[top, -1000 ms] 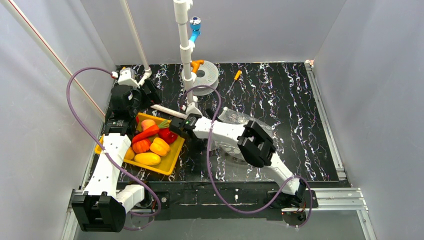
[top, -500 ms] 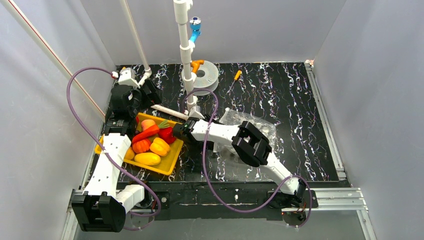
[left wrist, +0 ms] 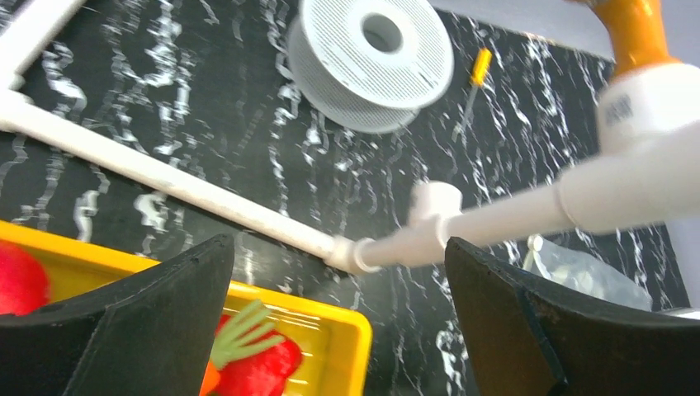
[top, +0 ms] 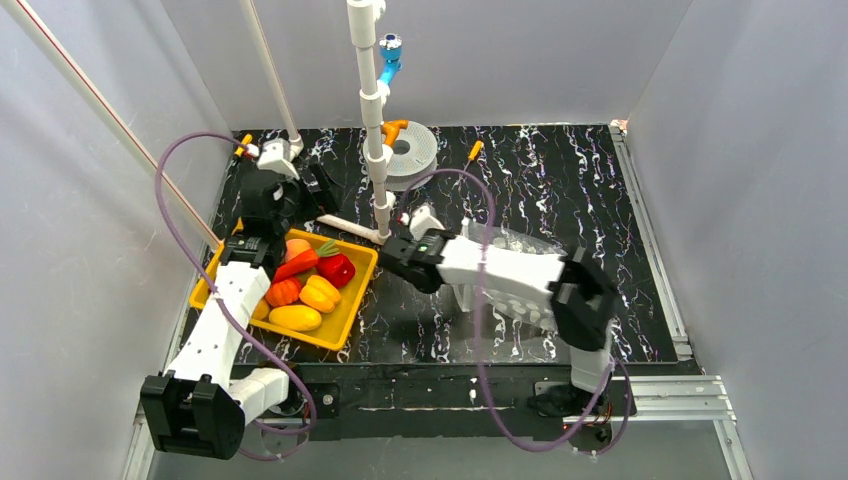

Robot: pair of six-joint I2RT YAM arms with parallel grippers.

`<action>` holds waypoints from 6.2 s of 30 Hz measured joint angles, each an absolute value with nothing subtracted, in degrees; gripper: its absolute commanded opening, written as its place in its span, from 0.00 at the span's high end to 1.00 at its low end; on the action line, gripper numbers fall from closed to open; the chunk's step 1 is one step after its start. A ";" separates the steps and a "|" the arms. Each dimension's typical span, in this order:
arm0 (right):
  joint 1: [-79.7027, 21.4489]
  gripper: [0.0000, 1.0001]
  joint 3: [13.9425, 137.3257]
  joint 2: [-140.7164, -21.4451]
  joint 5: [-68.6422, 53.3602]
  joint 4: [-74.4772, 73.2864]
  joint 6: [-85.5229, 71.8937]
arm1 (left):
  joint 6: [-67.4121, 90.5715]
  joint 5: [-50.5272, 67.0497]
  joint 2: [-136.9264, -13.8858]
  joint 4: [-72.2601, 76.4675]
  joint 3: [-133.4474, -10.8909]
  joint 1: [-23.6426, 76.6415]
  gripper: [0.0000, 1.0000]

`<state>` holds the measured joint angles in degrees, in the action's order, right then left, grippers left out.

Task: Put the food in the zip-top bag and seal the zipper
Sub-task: Open the zipper of the food storage bag at the center of the board, then pick up the fake vegetable from the bin.

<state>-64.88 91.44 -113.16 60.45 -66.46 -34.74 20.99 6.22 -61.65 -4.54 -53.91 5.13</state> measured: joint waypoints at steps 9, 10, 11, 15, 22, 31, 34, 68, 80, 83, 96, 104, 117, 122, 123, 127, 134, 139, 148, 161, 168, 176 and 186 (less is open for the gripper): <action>-64.36 0.99 72.88 -84.25 38.13 -45.34 -20.73 | 30.26 14.76 -58.28 -7.18 -47.53 11.42 0.05; -64.36 0.99 71.02 -82.39 36.56 -43.31 -20.16 | 32.23 16.43 -57.25 -6.79 -45.95 11.38 0.07; -64.36 0.99 68.79 -80.38 34.98 -41.21 -19.51 | 35.11 18.79 -55.90 -6.11 -43.72 11.38 0.09; -63.70 0.99 60.10 -73.32 29.41 -33.28 -18.20 | 46.15 25.82 -53.19 -3.79 -36.27 14.90 0.11; -61.08 0.99 57.39 -69.65 23.64 -26.04 -17.98 | 59.42 21.80 -52.80 -1.21 -34.30 36.21 0.19; -61.10 0.99 55.94 -61.25 20.43 -23.35 -19.88 | 71.09 5.43 -54.59 16.19 -23.40 47.37 0.40; -61.10 0.99 54.85 -59.00 19.79 -23.24 -21.43 | 71.75 1.26 -55.16 16.78 -22.13 50.70 0.46; -70.00 0.54 75.09 -77.03 36.45 -47.44 -16.49 | 62.08 -5.78 -54.13 14.63 -28.38 56.77 1.00; -76.84 0.78 79.48 -83.50 48.21 -57.28 -22.02 | 59.99 -6.39 -51.81 9.93 -30.98 56.80 1.00; -76.84 0.94 78.98 -82.91 48.49 -56.73 -23.09 | 59.57 -6.72 -50.70 8.91 -30.98 56.80 1.00; -76.84 0.99 75.92 -79.83 50.68 -52.64 -22.52 | 59.11 -6.24 -50.13 7.53 -31.00 56.82 1.00; -76.84 0.99 72.25 -76.29 51.33 -49.25 -22.50 | 56.64 -5.39 -49.54 3.11 -32.42 56.82 0.47; -75.77 0.99 72.25 -76.62 55.75 -52.05 -24.91 | 40.45 -19.46 -43.53 -27.42 -47.79 56.45 0.02; -75.31 0.99 71.83 -76.07 55.75 -51.24 -24.60 | 37.43 -22.48 -46.09 -35.68 -49.32 49.82 0.02; -75.22 0.99 71.61 -75.94 55.75 -51.20 -24.51 | 37.43 -22.35 -46.52 -36.71 -49.23 46.98 0.02; -75.09 0.99 71.37 -75.61 55.72 -51.29 -24.60 | 38.28 -21.85 -45.78 -38.48 -48.31 35.22 0.02; -75.11 0.99 70.46 -73.65 55.24 -51.27 -25.39 | 41.10 -22.17 -44.47 -39.07 -48.27 24.45 0.02; -75.07 0.99 70.26 -73.14 54.85 -50.92 -25.32 | 47.16 -22.04 -45.82 -38.89 -48.25 16.93 0.02; -75.07 0.99 69.04 -73.21 54.22 -50.46 -25.15 | 66.98 -28.93 -41.69 -37.63 -44.07 13.02 0.02; -75.00 0.99 67.77 -73.23 54.22 -49.06 -23.79 | 92.05 -26.96 -43.11 -27.29 -31.86 5.52 0.11; -74.83 0.99 67.57 -73.23 54.04 -48.45 -22.92 | 98.00 -20.95 -49.23 -21.19 -31.38 0.86 0.36; -74.70 0.99 67.57 -73.23 54.00 -47.79 -22.26 | 101.38 -18.17 -52.42 -20.99 -31.22 -2.57 0.32; -74.70 0.99 67.57 -73.23 53.69 -47.75 -22.09 | 104.40 -14.68 -56.36 -19.25 -31.22 -3.84 0.39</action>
<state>-74.70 67.57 -73.23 53.69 -47.75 -22.09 104.40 -14.68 -56.36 -19.25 -31.22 -3.84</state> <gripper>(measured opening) 0.024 0.656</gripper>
